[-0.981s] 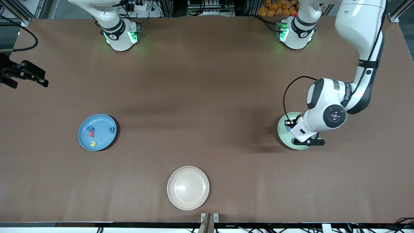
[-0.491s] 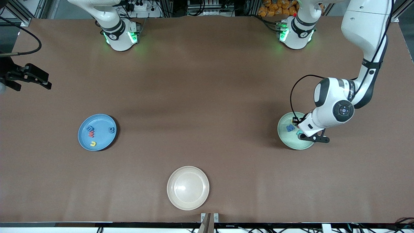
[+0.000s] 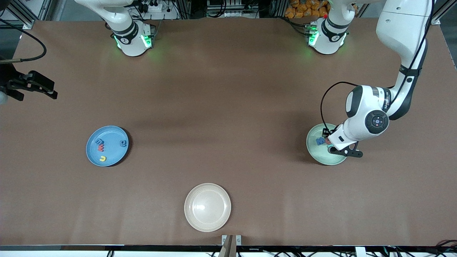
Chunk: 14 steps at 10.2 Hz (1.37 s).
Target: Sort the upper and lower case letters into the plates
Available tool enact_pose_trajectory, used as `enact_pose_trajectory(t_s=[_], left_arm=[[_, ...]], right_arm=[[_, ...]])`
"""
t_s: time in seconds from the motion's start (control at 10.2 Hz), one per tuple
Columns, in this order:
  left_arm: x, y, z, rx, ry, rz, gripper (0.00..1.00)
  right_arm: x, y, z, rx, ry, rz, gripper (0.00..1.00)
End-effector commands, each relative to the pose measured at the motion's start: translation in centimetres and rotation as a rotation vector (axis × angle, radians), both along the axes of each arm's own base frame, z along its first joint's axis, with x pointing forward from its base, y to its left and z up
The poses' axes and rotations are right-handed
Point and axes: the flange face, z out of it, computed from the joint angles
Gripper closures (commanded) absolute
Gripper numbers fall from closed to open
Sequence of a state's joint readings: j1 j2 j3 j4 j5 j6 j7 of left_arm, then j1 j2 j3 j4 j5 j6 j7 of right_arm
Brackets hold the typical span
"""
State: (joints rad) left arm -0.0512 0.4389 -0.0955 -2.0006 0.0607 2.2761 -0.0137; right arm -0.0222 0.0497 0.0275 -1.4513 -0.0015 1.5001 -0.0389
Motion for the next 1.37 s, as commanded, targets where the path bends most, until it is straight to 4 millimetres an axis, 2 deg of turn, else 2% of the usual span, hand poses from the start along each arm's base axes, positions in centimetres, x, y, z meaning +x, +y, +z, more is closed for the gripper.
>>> enact_pose_trajectory(t_s=[0.0,0.1,0.29,0.49,0.59,0.79,0.88,1.08,1.28], left_arm=[[0.2,-0.5,0.6,0.009,-0.025,-0.017,0.0],[1.4,-1.5,2.1,0.006,-0.058,0.032,0.0],[2.7,-4.8,3.9,0.019,-0.082,0.07,0.0],[4.0,-5.2,6.7,0.024,-0.083,0.069,0.0],[4.8,-5.2,8.8,0.026,-0.068,0.079,0.0],[6.5,-4.6,14.1,0.031,-0.048,0.096,0.0],[6.7,-4.6,16.8,0.035,-0.042,0.102,0.0],[5.8,-3.1,22.9,0.043,-0.06,0.116,0.0],[4.0,-1.8,28.3,0.039,-0.112,0.134,0.0]], right_arm=[[0.1,0.0,0.2,0.003,-0.005,-0.012,0.0],[0.1,0.0,0.2,0.003,-0.005,-0.012,0.0],[0.1,0.0,0.1,0.003,-0.004,-0.012,0.0],[0.2,0.1,0.1,0.002,-0.002,-0.01,0.0],[0.2,0.0,0.1,0.002,-0.004,-0.013,0.0],[0.2,0.0,0.1,0.0,-0.004,-0.012,0.0],[0.2,0.0,0.1,0.0,-0.004,-0.012,0.0],[0.3,0.0,-0.1,-0.001,-0.001,-0.011,0.0],[0.3,0.0,-0.1,0.0,-0.001,-0.01,0.0]])
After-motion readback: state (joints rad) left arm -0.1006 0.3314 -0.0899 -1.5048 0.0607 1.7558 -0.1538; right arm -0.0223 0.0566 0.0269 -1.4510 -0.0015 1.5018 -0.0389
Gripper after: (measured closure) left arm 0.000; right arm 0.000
